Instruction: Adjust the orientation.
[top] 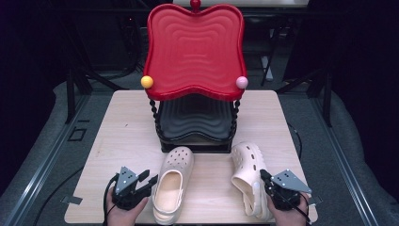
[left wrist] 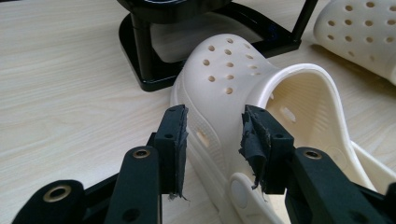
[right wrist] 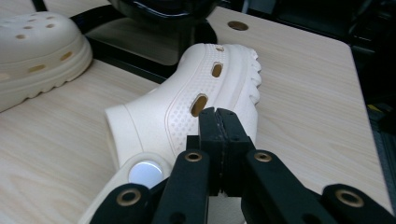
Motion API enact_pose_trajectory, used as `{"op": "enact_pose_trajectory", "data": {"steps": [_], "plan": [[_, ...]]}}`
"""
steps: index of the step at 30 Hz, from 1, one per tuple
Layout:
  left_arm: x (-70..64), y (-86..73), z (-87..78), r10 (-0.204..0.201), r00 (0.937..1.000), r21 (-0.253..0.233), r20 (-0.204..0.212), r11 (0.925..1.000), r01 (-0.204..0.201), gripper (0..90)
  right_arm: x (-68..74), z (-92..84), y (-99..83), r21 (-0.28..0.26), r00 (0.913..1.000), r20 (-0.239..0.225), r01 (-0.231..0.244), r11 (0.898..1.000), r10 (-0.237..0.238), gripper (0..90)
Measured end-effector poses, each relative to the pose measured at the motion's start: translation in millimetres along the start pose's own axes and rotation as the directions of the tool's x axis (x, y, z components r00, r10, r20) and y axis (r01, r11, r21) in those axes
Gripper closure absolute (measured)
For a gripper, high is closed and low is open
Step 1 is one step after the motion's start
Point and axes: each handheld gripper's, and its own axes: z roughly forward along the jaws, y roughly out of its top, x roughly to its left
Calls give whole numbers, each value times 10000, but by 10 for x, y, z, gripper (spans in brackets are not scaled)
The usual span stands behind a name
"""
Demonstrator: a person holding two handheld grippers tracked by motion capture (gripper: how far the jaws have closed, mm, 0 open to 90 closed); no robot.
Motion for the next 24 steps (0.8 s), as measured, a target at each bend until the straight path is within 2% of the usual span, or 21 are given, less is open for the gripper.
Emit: {"op": "enact_pose_trajectory", "data": {"steps": [1,3,4,6,8,10,11,12,15,17,18,19,20,21,22,23,24], "plan": [[29,-1,-13,-132,9999,-43,-57,9999,132,603,-80,-6,-22,-21,9994,157,-318,9995,318,900],[43,-2,-17,-185,9998,-41,-92,9998,185,603,-132,-15,-32,100,9988,247,-432,9990,430,900],[73,-5,-26,-280,9995,-110,-145,9996,279,603,-229,-5,-65,77,9952,443,-874,9961,869,900],[86,-5,-31,-315,9994,-66,-149,9995,314,603,-334,13,-100,140,9914,572,-1188,9928,1178,900],[106,-5,-34,-319,9993,-33,-194,9995,318,603,-381,20,-118,246,9893,628,-1332,9908,1314,900],[116,-9,-30,-431,9989,-80,-205,9990,429,603,-509,52,-172,534,9838,750,-1671,9845,1629,900],[116,-9,-30,-431,9989,-80,-205,9990,429,603,-509,52,-172,534,9838,750,-1671,9845,1629,900],[117,-11,-30,-436,9988,-91,-218,9990,434,603,-587,76,-218,725,9780,860,-1963,9779,1899,900],[113,-12,-28,-397,9990,-106,-225,9992,395,603,-682,114,-278,890,9658,846,-2523,9636,2451,900],[117,-18,-24,-362,9990,-68,-256,9993,361,603,-732,134,-316,1051,9588,898,-2781,9548,2694,900],[117,-18,-24,-362,9990,-68,-256,9993,361,603,-732,134,-316,1051,9588,898,-2781,9548,2694,900],[121,-24,-18,-362,9990,-23,-249,9993,361,603,-782,158,-361,1166,9489,881,-3118,9430,3029,900],[121,-24,-18,-362,9990,-23,-249,9993,361,603,-782,158,-361,1166,9489,881,-3118,9430,3029,900],[120,-29,-12,-346,9990,-22,-273,9994,345,603,-836,172,-403,1271,9400,830,-3395,9320,3311,900],[120,-29,-12,-346,9990,-22,-273,9994,345,603,-836,172,-403,1271,9400,830,-3395,9320,3311,900],[119,-29,-13,-325,9992,-20,-234,9995,325,603,-867,187,-434,1364,9329,862,-3588,9234,3497,898],[119,-29,-11,-328,9992,-14,-220,9995,328,603,-881,190,-447,1413,9337,909,-3564,9236,3464,884]]}}
